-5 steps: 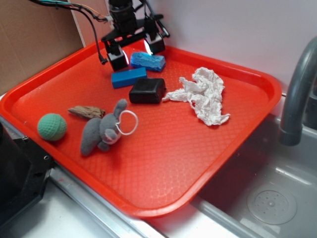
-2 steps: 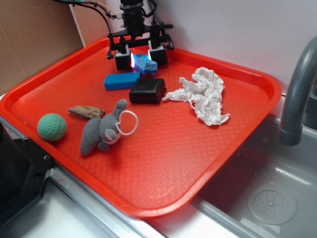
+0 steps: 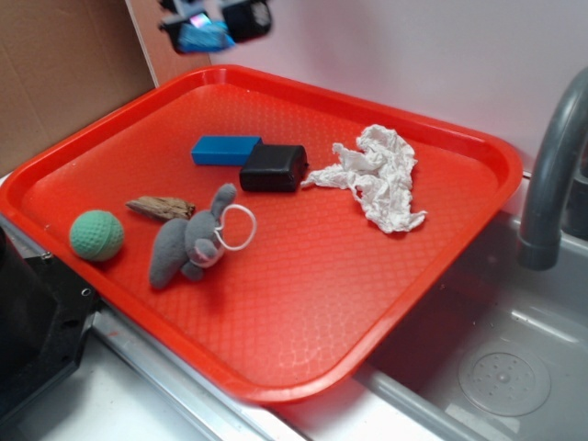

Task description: Grab the blue sponge.

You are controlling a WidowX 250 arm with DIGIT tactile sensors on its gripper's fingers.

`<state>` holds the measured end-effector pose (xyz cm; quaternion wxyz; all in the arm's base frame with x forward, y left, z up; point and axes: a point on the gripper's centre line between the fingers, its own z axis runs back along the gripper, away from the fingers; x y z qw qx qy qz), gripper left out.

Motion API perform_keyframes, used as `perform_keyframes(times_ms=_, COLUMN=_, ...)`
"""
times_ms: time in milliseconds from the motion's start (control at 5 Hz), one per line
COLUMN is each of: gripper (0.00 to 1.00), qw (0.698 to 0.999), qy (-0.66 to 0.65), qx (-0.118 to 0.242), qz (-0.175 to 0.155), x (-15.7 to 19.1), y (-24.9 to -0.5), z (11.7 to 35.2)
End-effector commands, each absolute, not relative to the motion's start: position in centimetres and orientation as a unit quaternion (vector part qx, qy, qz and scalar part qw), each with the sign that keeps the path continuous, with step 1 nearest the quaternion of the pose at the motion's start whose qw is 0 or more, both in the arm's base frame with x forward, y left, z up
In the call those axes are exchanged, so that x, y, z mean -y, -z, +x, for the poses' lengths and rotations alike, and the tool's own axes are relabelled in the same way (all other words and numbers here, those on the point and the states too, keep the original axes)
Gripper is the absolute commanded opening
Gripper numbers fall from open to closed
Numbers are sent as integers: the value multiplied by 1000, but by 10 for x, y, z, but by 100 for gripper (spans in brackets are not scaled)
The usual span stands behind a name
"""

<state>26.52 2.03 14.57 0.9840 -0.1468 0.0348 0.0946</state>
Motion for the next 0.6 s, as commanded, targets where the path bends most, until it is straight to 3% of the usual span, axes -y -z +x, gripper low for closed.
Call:
perform_keyframes(times_ms=0, gripper=0, qw=981, qy=121, qx=-9, qz=-148, x=-4, y=-223, z=221)
perform_keyframes(times_ms=200, gripper=0, qw=979, qy=134, qx=11, qz=-154, x=-4, y=-234, z=208)
perform_keyframes(times_ms=400, gripper=0, qw=984, qy=136, qx=22, qz=-111, x=-4, y=-229, z=206)
